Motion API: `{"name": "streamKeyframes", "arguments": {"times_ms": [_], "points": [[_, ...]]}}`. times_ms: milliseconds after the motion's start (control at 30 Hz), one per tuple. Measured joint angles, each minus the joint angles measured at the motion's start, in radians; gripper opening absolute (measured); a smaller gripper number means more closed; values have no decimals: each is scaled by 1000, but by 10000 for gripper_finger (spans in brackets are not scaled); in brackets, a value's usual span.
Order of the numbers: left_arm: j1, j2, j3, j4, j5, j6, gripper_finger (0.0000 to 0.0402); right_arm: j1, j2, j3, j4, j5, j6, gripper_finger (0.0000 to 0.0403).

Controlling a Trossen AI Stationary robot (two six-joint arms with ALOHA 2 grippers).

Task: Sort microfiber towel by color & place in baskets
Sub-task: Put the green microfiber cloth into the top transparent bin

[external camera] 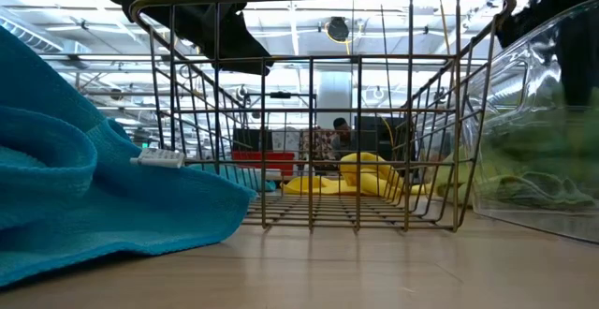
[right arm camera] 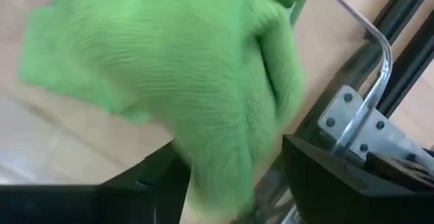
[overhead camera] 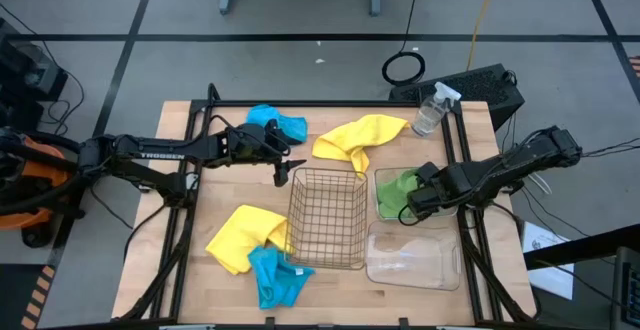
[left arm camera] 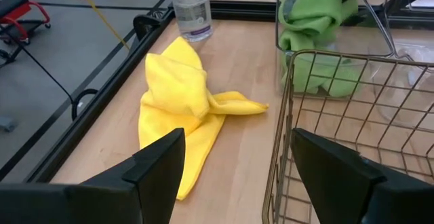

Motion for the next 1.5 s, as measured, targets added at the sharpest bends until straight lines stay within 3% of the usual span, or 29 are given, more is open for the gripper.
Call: {"name": "streamKeyframes", "arguments": {"times_ms": [233, 567, 833, 1300, 1400, 1500], "points": [[0, 0, 0, -3, 0, 1, 271, 28, 0, 51, -4, -16, -7, 183], [0, 0, 0, -3, 0, 1, 271, 20, 14, -107, 188, 15, -2, 11], [0, 0, 0, -2, 0, 0, 271, 1, 17, -220, 306, 7, -33, 22], [-15, 1, 0, -30, 0, 5, 271, 1, -13, -14, 11, -63, -26, 26], [-15, 1, 0, -29, 0, 10, 271, 1, -13, -12, 21, -29, -26, 42], [-15, 1, 0, -28, 0, 12, 271, -8, -8, -13, 36, 80, -39, 70]]}}
